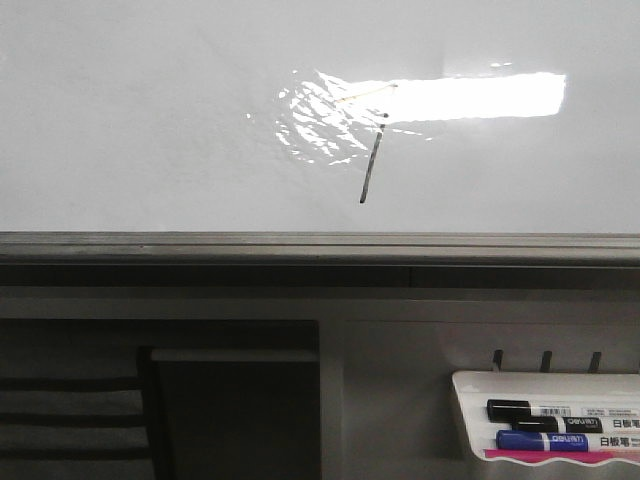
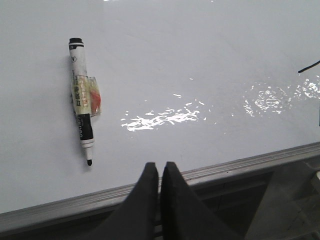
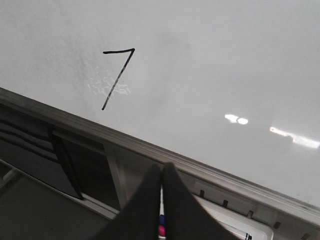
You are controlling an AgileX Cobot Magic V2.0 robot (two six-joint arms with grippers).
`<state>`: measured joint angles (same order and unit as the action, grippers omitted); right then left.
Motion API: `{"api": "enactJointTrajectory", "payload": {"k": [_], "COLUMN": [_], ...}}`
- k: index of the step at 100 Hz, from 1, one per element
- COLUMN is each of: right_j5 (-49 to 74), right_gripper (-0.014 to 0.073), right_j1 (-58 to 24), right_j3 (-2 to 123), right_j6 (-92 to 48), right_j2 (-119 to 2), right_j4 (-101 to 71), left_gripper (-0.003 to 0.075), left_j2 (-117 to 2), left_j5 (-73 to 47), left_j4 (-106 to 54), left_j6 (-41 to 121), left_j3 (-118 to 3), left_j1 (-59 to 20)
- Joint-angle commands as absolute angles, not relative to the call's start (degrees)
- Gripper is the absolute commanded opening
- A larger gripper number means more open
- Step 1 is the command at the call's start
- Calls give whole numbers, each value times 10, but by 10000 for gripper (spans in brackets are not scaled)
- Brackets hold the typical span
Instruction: Write number 7 on whiteboard
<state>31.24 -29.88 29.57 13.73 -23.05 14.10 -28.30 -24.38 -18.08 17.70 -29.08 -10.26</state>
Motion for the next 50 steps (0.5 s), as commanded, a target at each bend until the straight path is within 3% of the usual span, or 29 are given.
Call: {"api": "enactJointTrajectory", "payload": {"k": [1,24,50], "right_j5": [267,267,267], "right_gripper": [-71,-71,-71], "right_j1": [-295,-295,-295], "right_j3": [310,310,310], "right_j6": [141,141,141], "right_j2": [-233,-233,-233], "right_j4": [154,154,154], "left_gripper": [-20,-20,-20], "left_j2": [-286,-283,-142], "left_j5": [-198,-196,-169], "left_j4": [-192,-192,-173], "left_j6": [177,177,177], "left_j3": [-305,-303,-216], "left_j1": [-107,-107,-83]}}
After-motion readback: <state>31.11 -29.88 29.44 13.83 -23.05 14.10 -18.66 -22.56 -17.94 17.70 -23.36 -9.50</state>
